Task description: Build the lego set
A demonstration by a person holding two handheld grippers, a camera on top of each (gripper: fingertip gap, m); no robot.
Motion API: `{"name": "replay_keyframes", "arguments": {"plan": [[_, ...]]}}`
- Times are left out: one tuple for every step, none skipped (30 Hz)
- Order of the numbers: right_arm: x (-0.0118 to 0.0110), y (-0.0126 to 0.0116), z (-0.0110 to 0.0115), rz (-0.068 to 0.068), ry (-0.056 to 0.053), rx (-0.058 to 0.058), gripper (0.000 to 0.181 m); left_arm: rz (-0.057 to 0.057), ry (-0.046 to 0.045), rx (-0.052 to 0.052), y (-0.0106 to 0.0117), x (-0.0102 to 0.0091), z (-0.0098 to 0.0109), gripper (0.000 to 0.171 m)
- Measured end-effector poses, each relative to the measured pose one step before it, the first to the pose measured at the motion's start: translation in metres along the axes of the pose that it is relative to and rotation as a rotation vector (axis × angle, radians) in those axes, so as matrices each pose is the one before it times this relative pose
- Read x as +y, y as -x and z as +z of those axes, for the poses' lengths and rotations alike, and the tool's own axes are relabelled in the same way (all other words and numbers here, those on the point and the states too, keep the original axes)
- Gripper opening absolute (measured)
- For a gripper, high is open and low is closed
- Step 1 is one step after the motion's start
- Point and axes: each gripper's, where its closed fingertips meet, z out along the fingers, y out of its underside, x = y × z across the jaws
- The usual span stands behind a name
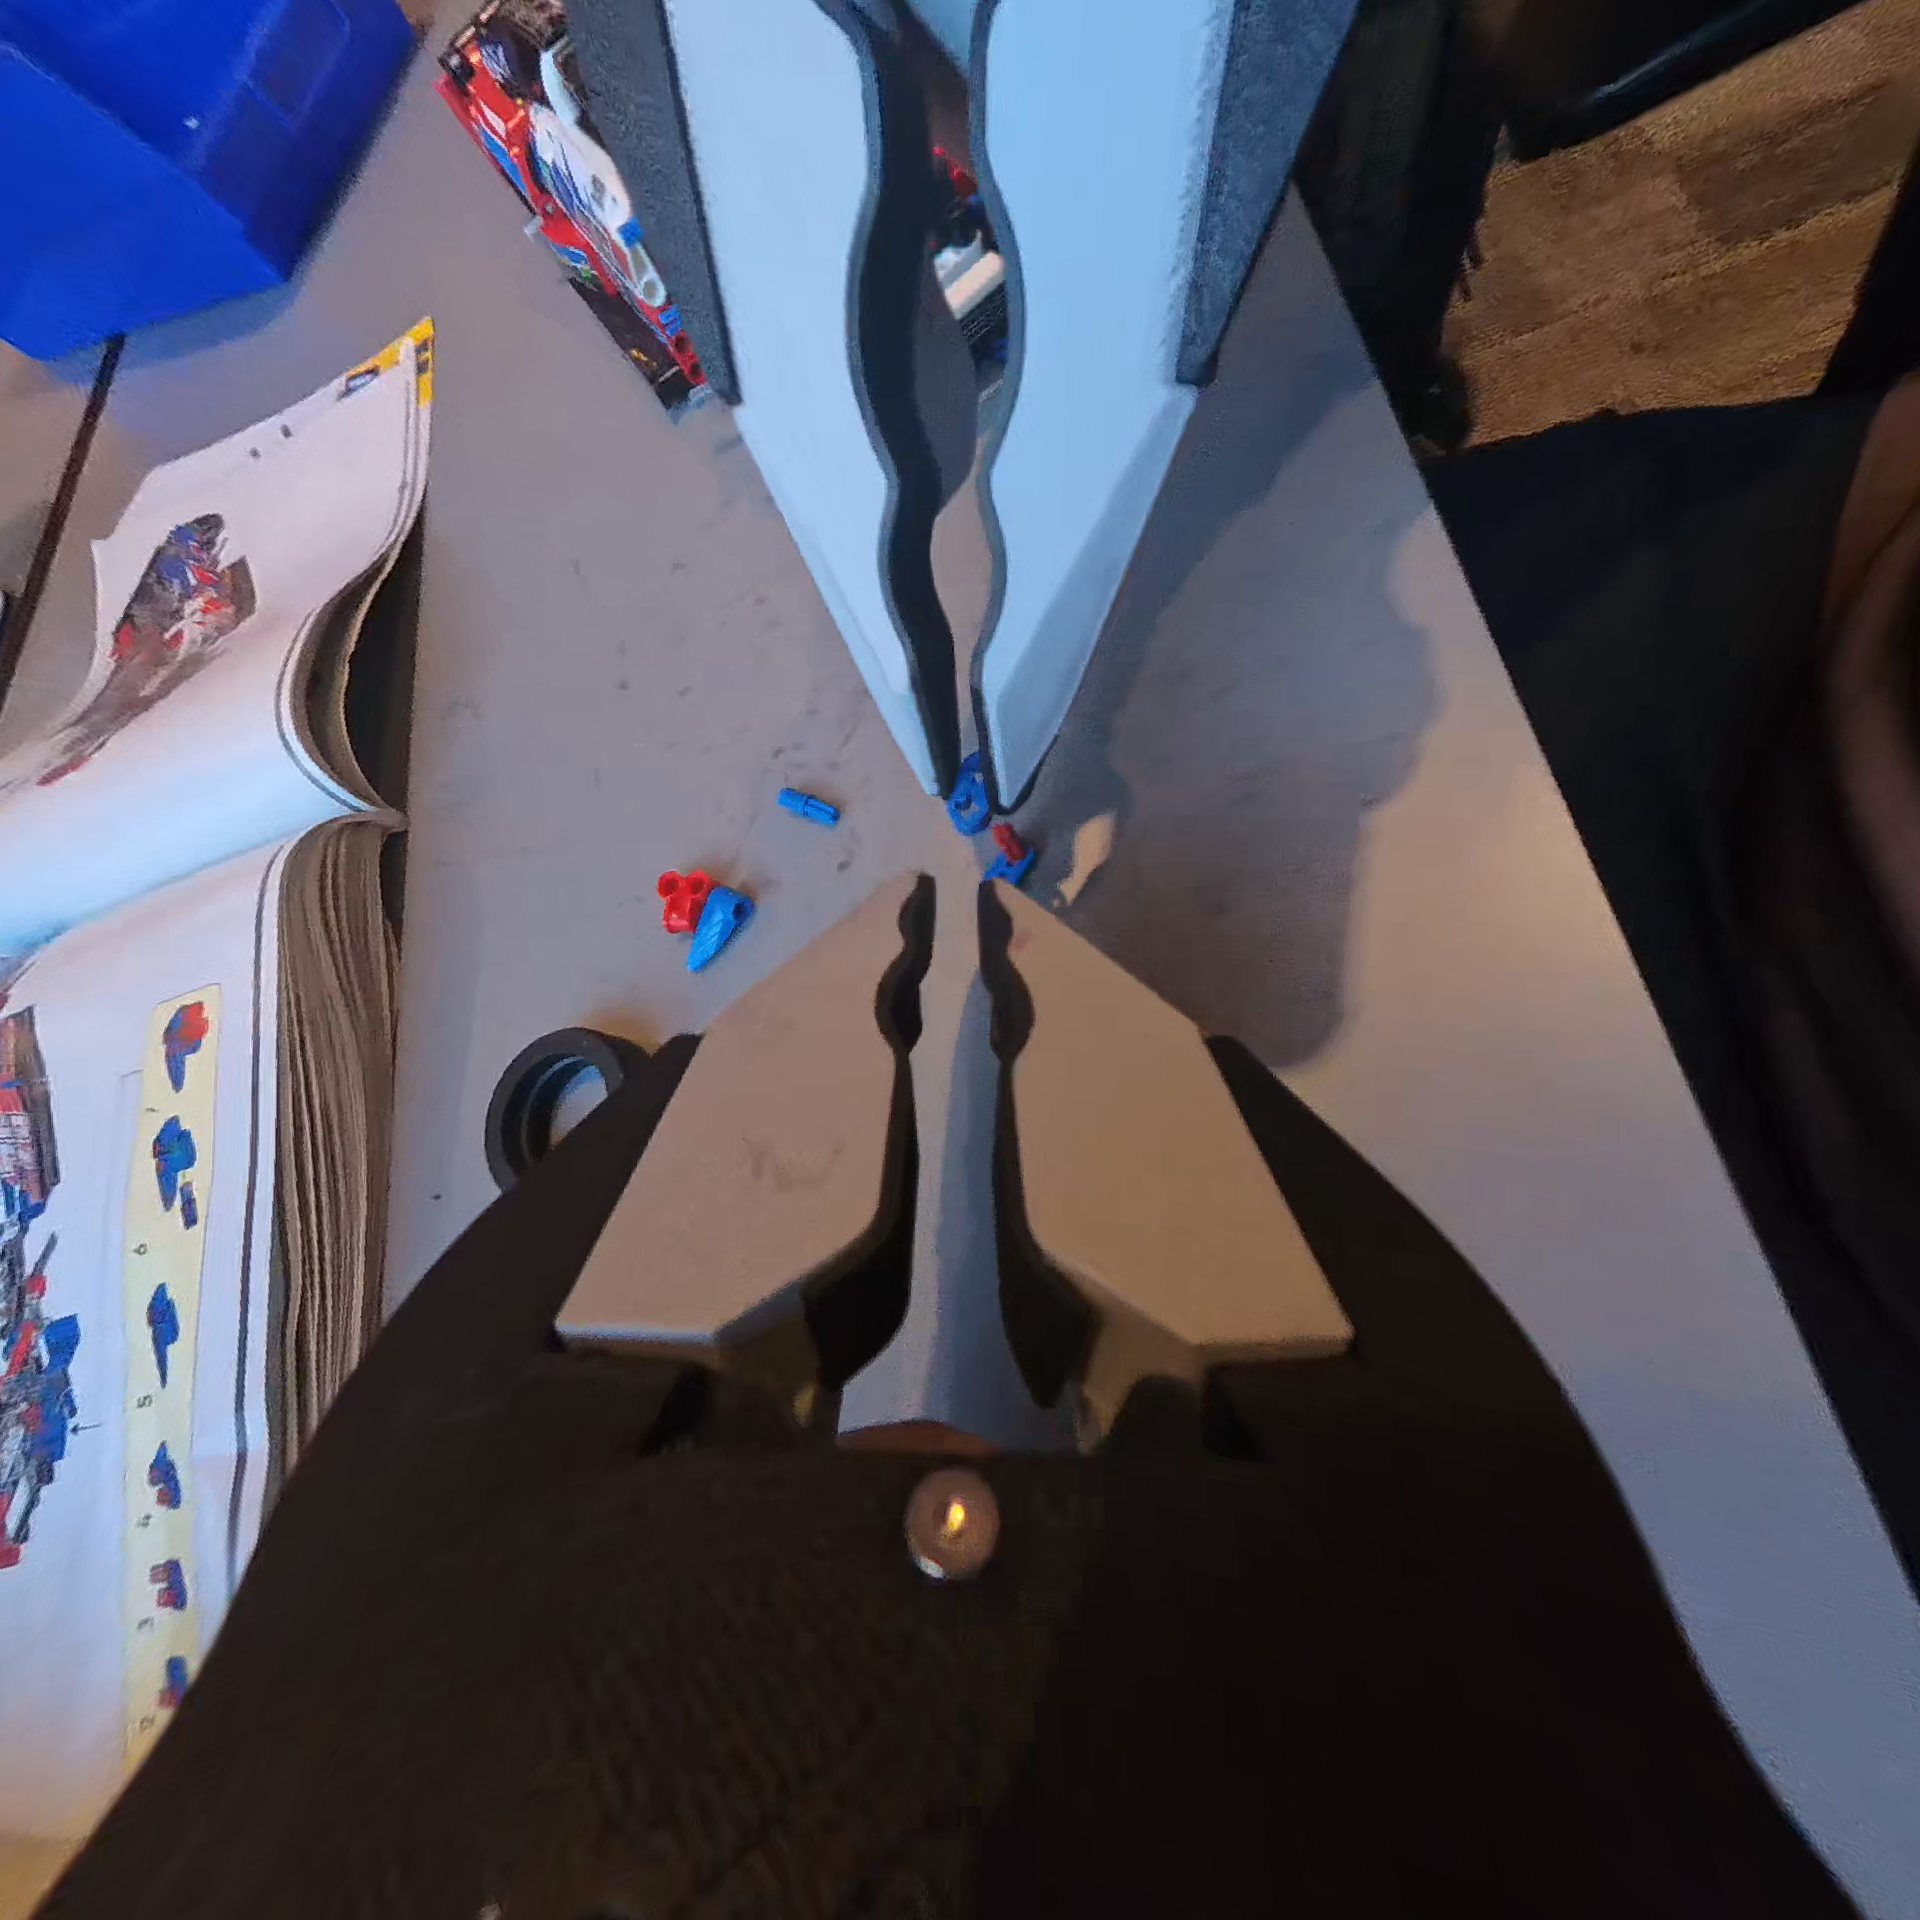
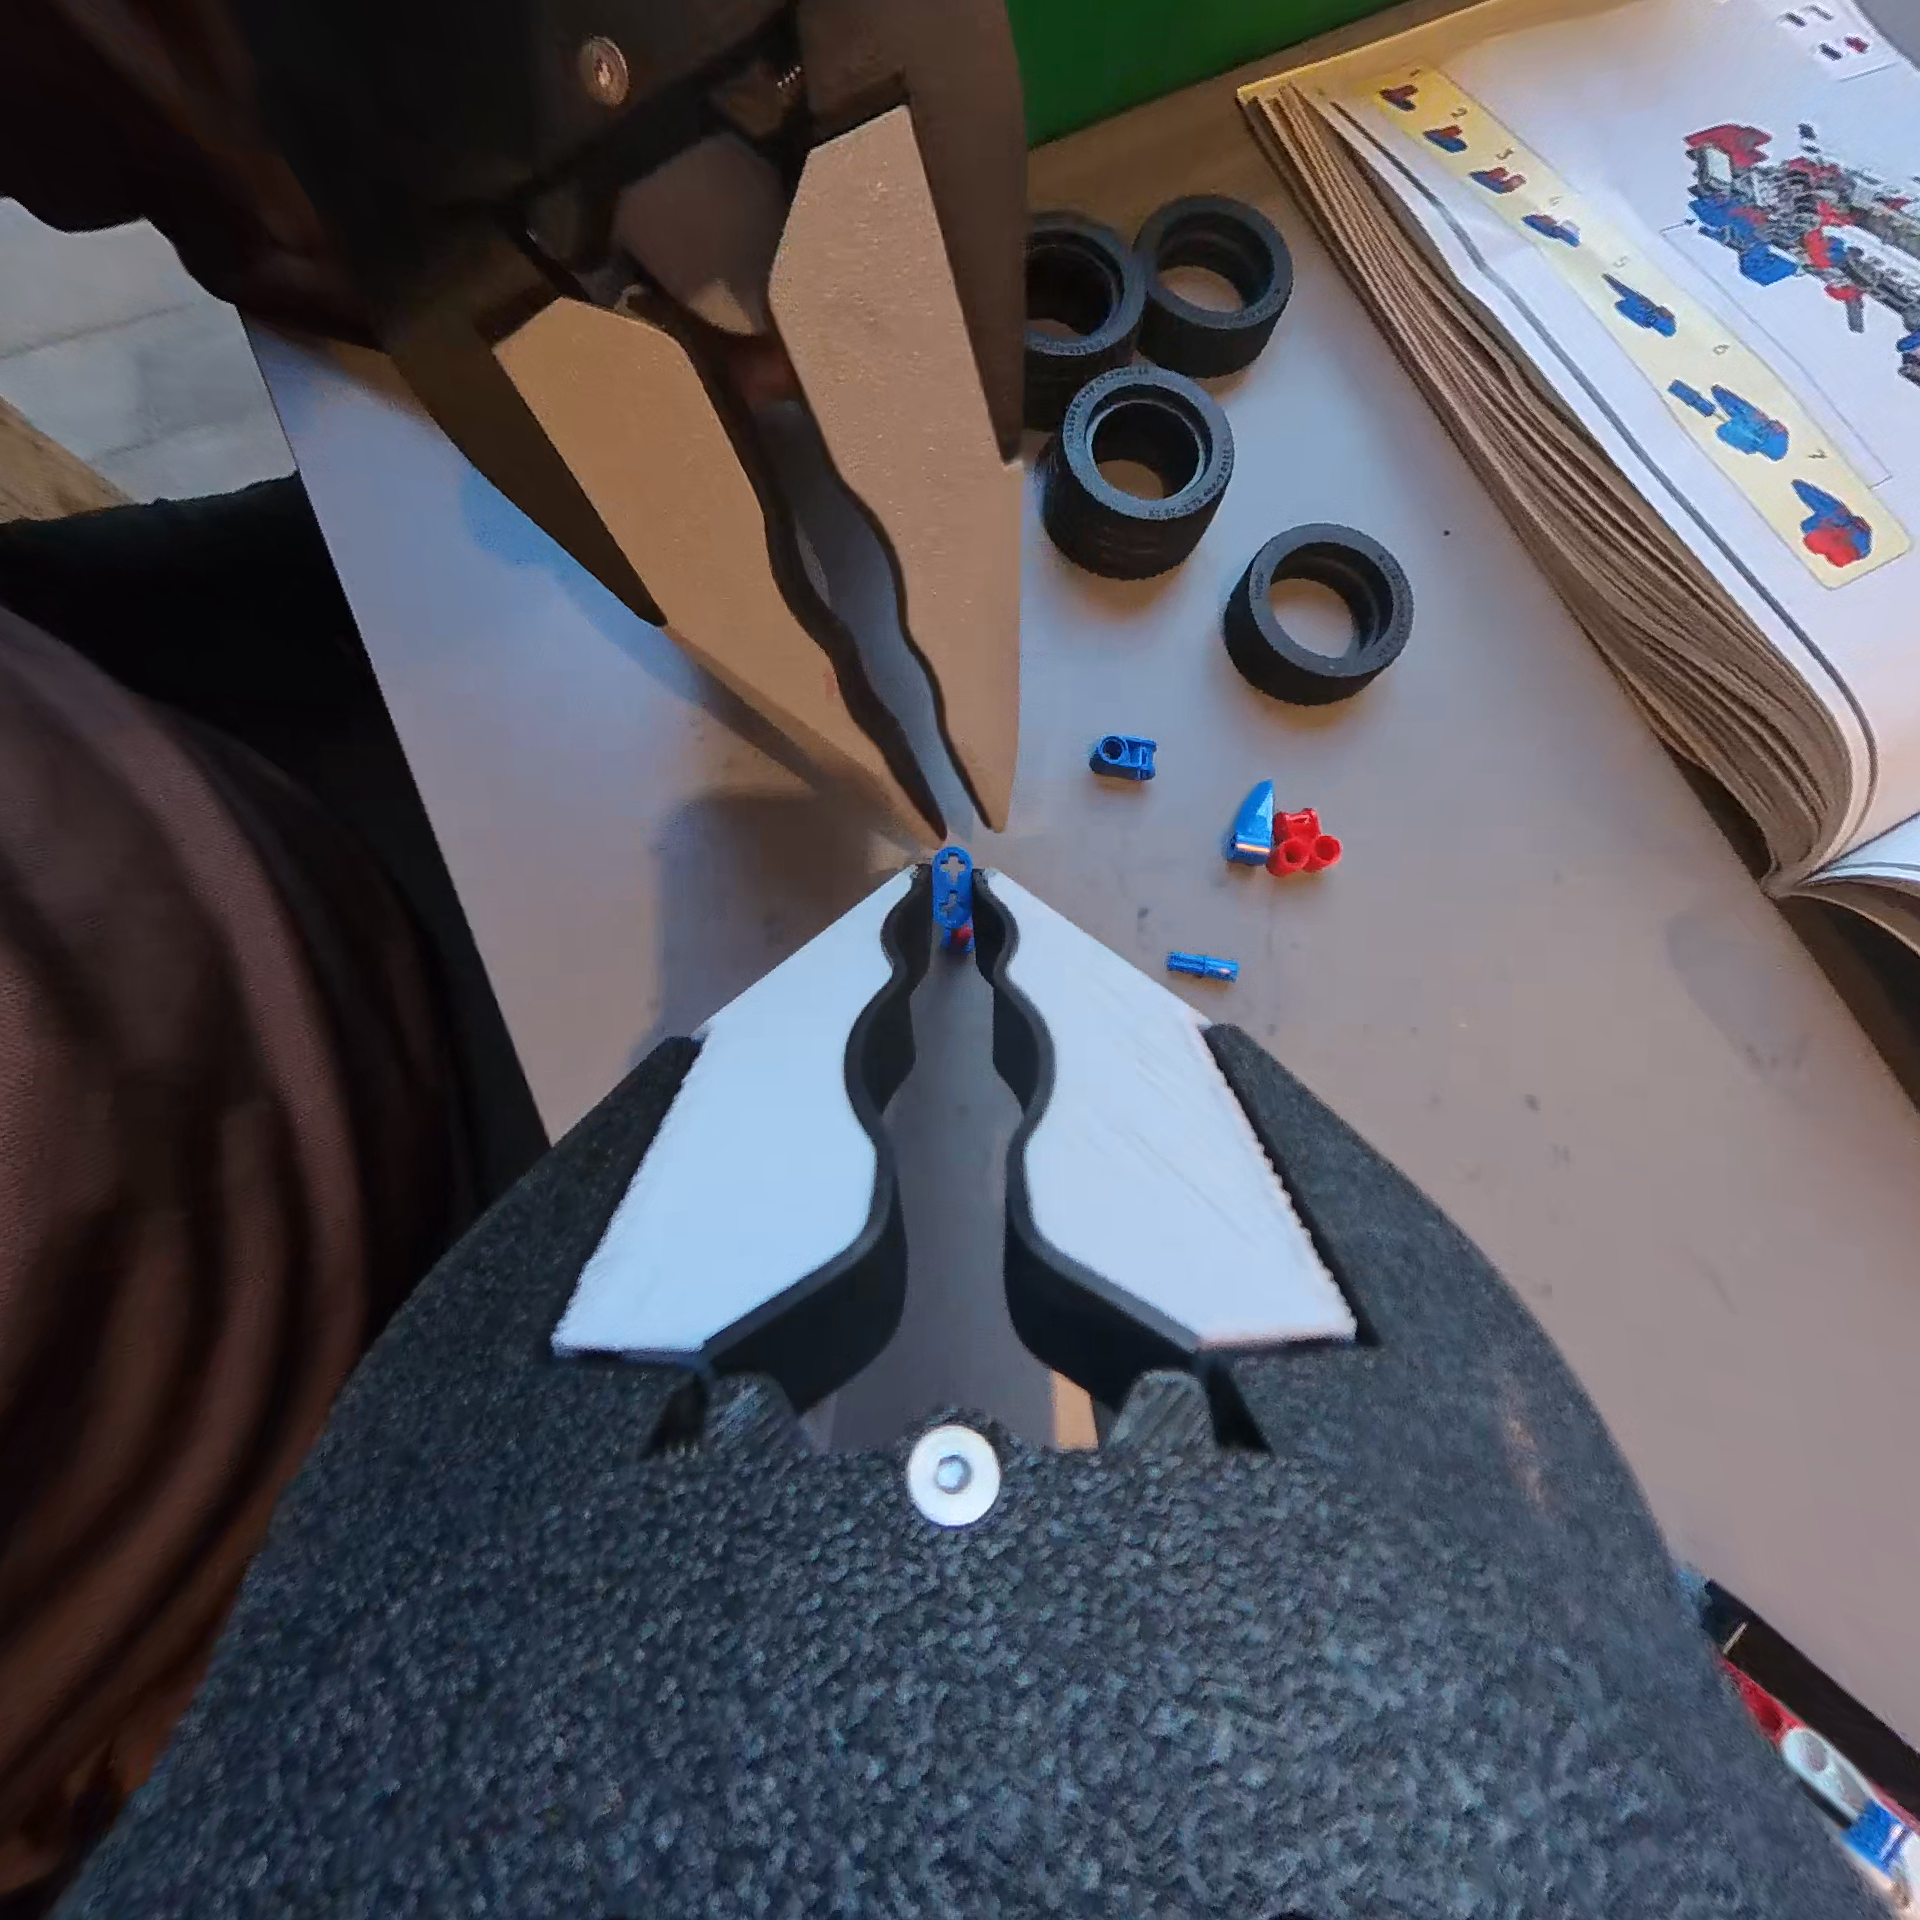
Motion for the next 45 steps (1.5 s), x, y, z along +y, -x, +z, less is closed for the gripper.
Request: {"name": "replay_keyframes", "arguments": {"plan": [[-0.00032, -0.00112, -0.00027, -0.0013, 0.0013, 0.0039, 0.007, -0.0089, 0.0073, -0.0021, 0.00107, 0.00207, 0.00048, 0.006], [0.00076, -0.00278, -0.00078, 0.0029, 0.0063, 0.012, 0.007, -0.0233, 0.01558, 0.0135, -0.00018, 0.00322, 0.00149, 0.011], [0.00107, -0.00356, -0.00128, 0.0138, 0.0047, 0.0129, 0.007, -0.033, 0.02046, 0.0279, -0.00182, 0.00435, 0.00254, 0.022], [0.0005, -0.00291, -0.00171, 0.0304, -0.0024, 0.0039, 0.007, -0.0325, 0.03257, 0.0226, -0.00079, 0.00579, 0.00319, 0.028], [0.00003, -0.0009, -0.00158, 0.0462, -0.0096, -0.0101, 0.007, -0.0216, 0.02688, 0.0094, 0.00049, 0.00429, 0.00327, 0.028], [-0.00078, 0.00076, -0.00112, 0.0539, -0.0183, -0.0179, 0.007, -0.0108, -0.0072, 0.0124, -0.00108, -0.00098, 0.00185, 0.025], [-0.00036, 0.00184, -0.00034, 0.0495, -0.02, -0.0189, 0.007, 0.0005, -0.00481, 0.0139, -0.00197, -0.00131, 0.00124, 0.023], [0.00115, 0.00176, 0.00056, 0.0344, -0.0119, -0.0124, 0.007, 0.0042, 0.00251, 0.0055, -0.00115, -0.0007, 0.0013, 0.019], [0.00323, 0.00103, 0.00133, 0.0148, -0.0007, -0.0019, 0.007, 0.0041, 0.00098, 0.0062, -0.0016, -0.00125, 0.00136, 0.016], [0.00426, -0.00029, 0.00194, 0.0019, 0.0052, 0.0092, 0.007, 0.003, 0.00368, 0.0064, -0.00188, -0.00119, 0.00129, 0.013], [0.00454, -0.00092, 0.00198, -0.0014, 0.0092, 0.0144, 0.007, 0.0021, 0.00552, 0.0001, -0.00094, -0.00114, 0.00139, 0.011], [0.004, -0.00055, 0.00157, -0.0006, 0.0088, 0.0097, 0.007, 0.0007, 0.00451, 0.0035, -0.00145, -0.00086, 0.00132, 0.006], [0.00283, 0.00034, 0.00078, 0.0016, 0.0053, 0.003, 0.007, -0.0009, 0.00143, 0.0046, -0.00172, -0.00087, 0.00112, 0.002], [0.00199, 0.00001, 0.00002, 0.0023, 0.0034, 0.0033, 0.007, -0.0016, -0.00016, 0.0023, -0.00156, -0.00053, 0.00066, 0.0], [0.00169, -0.00117, -0.00042, -0.001, 0.0035, 0.0085, 0.007, 0.0006, -0.00088, -0.0002, -0.00114, -0.0002, 0.00015, 0.0], [0.00171, -0.00148, -0.00072, -0.0042, 0.0035, 0.0092, 0.007, 0.0014, -0.00295, -0.0016, -0.00091, -0.00007, -0.00012, 0.0], [0.00102, -0.00045, -0.0009, -0.0065, 0.0007, 0.0017, 0.007, 0.0004, -0.00268, 0.003, -0.00129, 0.00008, -0.00047, 0.0], [0.00044, 0.00081, -0.00135, -0.0105, -0.0031, -0.0058, 0.007, -0.0048, -0.00195, 0.0024, -0.00077, 0.00021, -0.00051, 0.0], [0.00003, 0.0007, -0.00165, -0.015, -0.0036, -0.0036, 0.007, -0.007, -0.00216, 0.0102, -0.00141, 0.00032, -0.00065, 0.0], [0.00006, -0.0003, -0.00198, -0.0179, -0.0012, 0.001, 0.007, -0.0071, -0.00263, 0.0117, -0.00151, 0.00012, -0.00076, 0.0], [-0.00027, -0.00007, -0.00165, -0.0182, -0.0006, -0.0005, 0.007, -0.008, -0.0026, 0.0139, -0.0016, 0.00022, -0.00068, 0.001], [-0.00151, 0.00128, -0.00125, -0.0176, -0.0044, -0.0085, 0.007, -0.0085, -0.00249, 0.0164, -0.00199, 0.00008, -0.00043, 0.002], [-0.00209, 0.00202, -0.00066, -0.0151, -0.0042, -0.0101, 0.007, -0.0089, -0.0016, 0.0061, -0.00026, 0.00002, -0.00054, 0.005], [-0.00218, 0.00221, 0.00013, -0.0178, -0.0009, -0.0074, 0.007, -0.007, -0.0009, -0.0086, 0.00195, -0.00016, -0.0006, 0.009], [-0.00195, 0.00194, 0.00067, -0.023, 0.0022, -0.0022, 0.007, -0.0021, -0.00534, -0.0132, 0.0022, -0.00121, -0.00082, 0.014], [-0.00142, 0.00132, 0.00114, -0.023, 0.0054, 0.0028, 0.007, 0.0024, -0.01223, -0.0117, 0.00159, -0.00247, -0.00115, 0.016], [-0.00113, 0.00097, 0.00149, -0.0209, 0.0061, 0.004, 0.007, 0.0075, -0.01763, -0.0111, 0.00103, -0.00341, -0.00148, 0.016], [-0.00095, 0.0011, 0.00143, -0.0171, 0.0045, 0.0006, 0.007, 0.0143, -0.02214, -0.0101, 0.00044, -0.00401, -0.00189, 0.016], [-0.00079, 0.00084, 0.00118, -0.0114, 0.0032, -0.002, 0.007, 0.0214, -0.02291, -0.0096, -0.00011, -0.00392, -0.0021, 0.014], [-0.00033, 0.00023, 0.00092, -0.0058, 0.0033, -0.0021, 0.007, 0.0238, -0.02172, -0.0133, 0.00026, -0.00346, -0.0022, 0.013], [-0.00006, 0.00005, 0.00053, -0.0024, 0.0029, -0.0041, 0.007, 0.0227, -0.01716, -0.0055, -0.00076, -0.00272, -0.00182, 0.013], [-0.00027, 0.00017, 0.00017, -0.0027, 0.0006, -0.0047, 0.007, 0.0162, -0.01242, 0.0002, -0.00139, -0.00194, -0.00124, 0.013], [-0.00056, 0.00036, -0.00021, -0.006, -0.0007, -0.0046, 0.007, 0.0069, -0.00831, -0.0036, -0.00032, -0.0012, -0.00053, 0.012], [-0.00065, 0.00119, -0.00048, -0.009, -0.0014, -0.0067, 0.007, -0.0002, 0.00186, -0.004, 0.00056, 0.00047, 0.00027, 0.01], [-0.00082, 0.00102, -0.00052, -0.0091, 0.0, -0.0049, 0.007, -0.002, 0.00807, 0.0007, 0.0002, 0.00133, 0.00069, 0.009], [-0.00052, 0.00036, -0.00041, -0.0091, 0.0019, -0.0007, 0.007, 0.0002, 0.00445, -0.0003, 0.00024, 0.00082, 0.00034, 0.008], [0.00001, 0.00037, -0.00008, -0.0093, 0.0044, -0.0011, 0.007, 0.0032, -0.00428, 0.0021, -0.00045, -0.00051, -0.00012, 0.006], [0.00047, -0.00016, 0.00003, -0.0093, 0.0065, 0.0014, 0.007, 0.0031, -0.00973, 0.0022, -0.00071, -0.00155, -0.00082, 0.005], [0.00053, -0.00042, 0.00008, -0.009, 0.0064, 0.0041, 0.007, 0.001, -0.00933, 0.0045, -0.00075, -0.00159, -0.00092, 0.005], [0.00041, -0.00023, 0.00025, -0.0071, 0.0048, 0.0022, 0.007, -0.0026, -0.00689, 0.0063, -0.0008, -0.00112, -0.00076, 0.005], [-0.00013, 0.00036, 0.00018, -0.0049, 0.002, -0.002, 0.007, -0.0043, -0.00331, 0.0017, 0.00006, -0.00054, -0.00047, 0.006], [-0.00094, 0.00022, 0.00009, -0.0035, -0.003, -0.0001, 0.007, -0.0041, 0.00105, -0.0022, 0.00063, 0.00019, -0.00008, 0.006], [-0.00106, 0.0003, 0.00009, -0.0015, -0.0027, -0.001, 0.007, -0.0022, 0.00329, -0.0005, 0.00035, 0.00068, 0.00015, 0.006], [-0.00056, 0.0001, 0.00028, -0.0017, 0.0011, -0.0004, 0.007, -0.0003, 0.00158, 0.0014, -0.0003, 0.00048, 0.0002, 0.006], [-0.00068, -0.00037, 0.00021, -0.0048, 0.0011, 0.0035, 0.007, 0.0005, 0.00012, 0.0029, -0.00069, 0.00006, 0.00016, 0.005]]}}
